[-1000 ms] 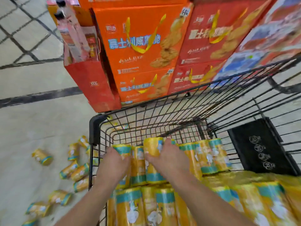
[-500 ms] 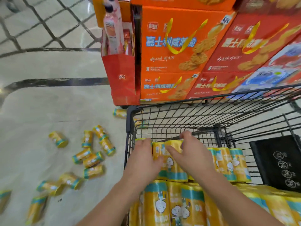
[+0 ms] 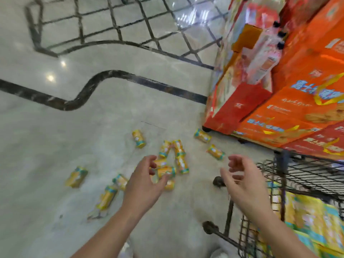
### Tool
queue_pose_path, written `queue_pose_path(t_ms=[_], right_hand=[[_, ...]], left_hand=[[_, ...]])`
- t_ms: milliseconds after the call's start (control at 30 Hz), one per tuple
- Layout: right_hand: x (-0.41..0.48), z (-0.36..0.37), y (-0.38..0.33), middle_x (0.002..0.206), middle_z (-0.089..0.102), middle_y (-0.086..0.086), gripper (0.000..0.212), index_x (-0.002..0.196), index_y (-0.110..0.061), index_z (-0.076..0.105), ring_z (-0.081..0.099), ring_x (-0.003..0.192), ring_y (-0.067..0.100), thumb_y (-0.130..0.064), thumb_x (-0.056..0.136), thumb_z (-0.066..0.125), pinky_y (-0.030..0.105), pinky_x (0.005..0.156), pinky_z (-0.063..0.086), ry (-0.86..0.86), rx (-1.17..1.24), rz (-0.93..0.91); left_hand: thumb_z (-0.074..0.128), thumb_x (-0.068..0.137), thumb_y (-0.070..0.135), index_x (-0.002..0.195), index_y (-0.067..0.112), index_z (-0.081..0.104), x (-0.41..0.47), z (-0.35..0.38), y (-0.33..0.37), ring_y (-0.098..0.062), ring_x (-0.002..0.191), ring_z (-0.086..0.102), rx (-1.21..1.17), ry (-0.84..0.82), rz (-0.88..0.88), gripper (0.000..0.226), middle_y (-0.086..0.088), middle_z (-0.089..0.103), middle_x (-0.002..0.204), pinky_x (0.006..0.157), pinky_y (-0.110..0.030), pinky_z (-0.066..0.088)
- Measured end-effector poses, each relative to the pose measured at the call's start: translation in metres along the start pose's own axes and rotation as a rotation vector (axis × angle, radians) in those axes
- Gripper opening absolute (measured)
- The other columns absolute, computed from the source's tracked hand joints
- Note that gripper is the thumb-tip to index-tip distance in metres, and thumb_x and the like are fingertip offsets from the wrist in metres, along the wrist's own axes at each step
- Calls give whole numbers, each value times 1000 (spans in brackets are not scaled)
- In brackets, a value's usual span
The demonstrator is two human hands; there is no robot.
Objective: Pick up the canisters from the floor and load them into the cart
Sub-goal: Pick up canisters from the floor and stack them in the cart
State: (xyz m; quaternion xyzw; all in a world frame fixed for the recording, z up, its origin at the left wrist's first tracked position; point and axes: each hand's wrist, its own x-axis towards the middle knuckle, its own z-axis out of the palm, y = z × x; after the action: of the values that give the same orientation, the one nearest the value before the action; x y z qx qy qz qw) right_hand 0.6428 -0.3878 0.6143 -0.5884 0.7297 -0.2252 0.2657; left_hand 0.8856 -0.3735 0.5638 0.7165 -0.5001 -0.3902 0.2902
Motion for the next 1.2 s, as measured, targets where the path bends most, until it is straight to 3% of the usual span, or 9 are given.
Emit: queue_pose_path(t_ms=[100, 267, 533, 800, 900, 1000, 1200], right_hand=[[-17, 82, -20, 93, 60, -10, 35, 107, -34, 53, 63, 86, 11, -27, 80, 74, 44, 77, 55, -137, -78, 19], [-28, 205, -16, 103, 59, -7, 39, 116, -24, 56, 60, 95, 12, -29, 81, 73, 35, 76, 51, -323, -187, 31], [17, 409, 42, 124, 55, -2, 55, 130, -21, 49, 55, 115, 19, -39, 82, 68, 35, 84, 48, -544, -317, 41], [76, 596, 167, 140, 42, 12, 81, 147, -16, 31, 46, 127, 33, -36, 81, 73, 41, 96, 42, -703, -402, 81], [78, 641, 205, 134, 45, 16, 88, 150, -15, 25, 50, 119, 40, -36, 79, 73, 44, 94, 44, -743, -433, 79], [78, 667, 224, 131, 47, 16, 88, 150, -17, 24, 50, 117, 41, -35, 79, 72, 47, 94, 46, -742, -432, 72], [85, 650, 221, 126, 51, 9, 78, 141, -21, 33, 54, 112, 35, -34, 76, 73, 45, 85, 50, -681, -345, 115]], left_hand=[[76, 75, 36, 125, 23, 51, 9, -54, -87, -12, 89, 59, 90, 27, -178, 58, 7, 57, 105, 78, -32, 50], [72, 77, 40, 126, 19, 49, 21, -79, -208, -23, 103, 59, 161, 24, -401, 58, -2, 53, 115, 87, -39, 51], [71, 79, 43, 132, 17, 45, 75, -27, -373, -25, 117, 53, 301, -21, -568, 64, -7, 47, 128, 88, -40, 49], [77, 73, 39, 142, 17, 34, 147, 69, -543, -34, 124, 46, 424, -93, -693, 84, -11, 37, 140, 93, -48, 44], [81, 69, 36, 146, 18, 29, 160, 94, -590, -37, 125, 45, 453, -109, -731, 94, -13, 36, 142, 95, -50, 43], [81, 68, 33, 139, 21, 36, 166, 106, -618, -38, 118, 51, 472, -111, -747, 84, -13, 46, 132, 88, -50, 46], [83, 62, 34, 128, 25, 44, 166, 101, -611, -35, 109, 55, 475, -54, -730, 77, -9, 55, 120, 81, -45, 48]])
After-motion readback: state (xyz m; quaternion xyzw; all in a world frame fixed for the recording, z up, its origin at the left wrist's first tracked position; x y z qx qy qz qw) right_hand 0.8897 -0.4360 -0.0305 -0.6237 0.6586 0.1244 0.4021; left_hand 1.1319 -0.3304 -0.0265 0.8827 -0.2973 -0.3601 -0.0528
